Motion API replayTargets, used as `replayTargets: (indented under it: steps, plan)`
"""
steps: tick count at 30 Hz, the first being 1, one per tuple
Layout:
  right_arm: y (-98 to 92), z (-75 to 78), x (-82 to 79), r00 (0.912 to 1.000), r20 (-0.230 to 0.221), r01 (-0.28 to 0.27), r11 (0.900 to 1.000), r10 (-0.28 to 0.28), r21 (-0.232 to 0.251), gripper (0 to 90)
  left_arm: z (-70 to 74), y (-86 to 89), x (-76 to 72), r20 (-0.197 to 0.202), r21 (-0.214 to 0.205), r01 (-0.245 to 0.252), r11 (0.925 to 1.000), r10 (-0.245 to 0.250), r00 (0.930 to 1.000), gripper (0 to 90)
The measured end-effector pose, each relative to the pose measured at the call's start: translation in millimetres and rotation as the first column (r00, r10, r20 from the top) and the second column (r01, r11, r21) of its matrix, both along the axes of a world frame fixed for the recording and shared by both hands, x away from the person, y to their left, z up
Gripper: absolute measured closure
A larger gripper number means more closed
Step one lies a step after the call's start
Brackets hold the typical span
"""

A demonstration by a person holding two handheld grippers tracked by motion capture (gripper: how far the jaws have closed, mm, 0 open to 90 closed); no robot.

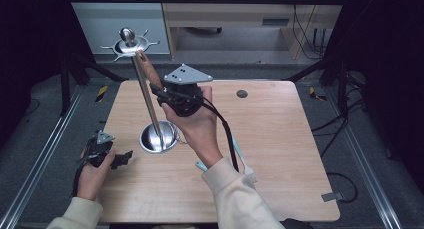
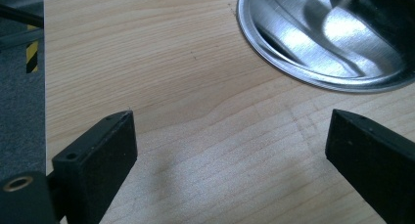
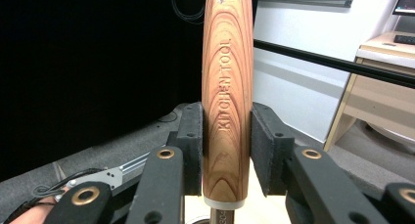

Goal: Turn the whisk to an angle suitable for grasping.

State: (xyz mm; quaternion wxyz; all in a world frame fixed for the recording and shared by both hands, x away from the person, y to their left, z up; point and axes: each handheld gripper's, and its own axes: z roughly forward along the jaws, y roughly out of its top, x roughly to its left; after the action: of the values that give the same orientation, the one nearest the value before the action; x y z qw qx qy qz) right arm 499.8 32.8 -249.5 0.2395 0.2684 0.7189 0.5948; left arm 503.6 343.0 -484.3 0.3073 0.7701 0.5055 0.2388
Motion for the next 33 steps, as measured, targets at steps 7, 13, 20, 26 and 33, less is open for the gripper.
replayTargets:
  steps: [7,13,20,26,33]
  plan:
    - [0.1,-2.0,1.8,1.0,0.003,0.0,1.0,0.0,0.006,68.7,0.1,0.0,0.0,0.002,0.0,0.0,1.0,0.0,1.0,4.6]
    - [0.3,-4.3,2.5,1.0,0.007,0.001,1.0,-0.001,0.007,68.7,0.1,0.0,0.1,0.007,-0.001,-0.003,1.0,0.003,1.0,4.6]
    - [-0.5,-6.7,3.8,1.0,0.005,0.001,1.0,-0.001,0.004,68.6,0.5,-0.1,0.0,0.01,-0.003,0.0,1.0,0.0,1.0,4.7]
    - [1.0,-9.4,4.3,1.0,0.006,0.003,1.0,-0.003,0.0,68.6,0.5,-0.2,-0.3,0.011,-0.007,-0.004,1.0,0.004,0.9999,4.7]
    - [3.4,-10.9,5.4,1.0,0.004,0.006,0.9999,-0.006,-0.008,68.5,0.5,-0.3,-0.2,0.011,-0.009,-0.004,1.0,0.004,0.9999,4.7]
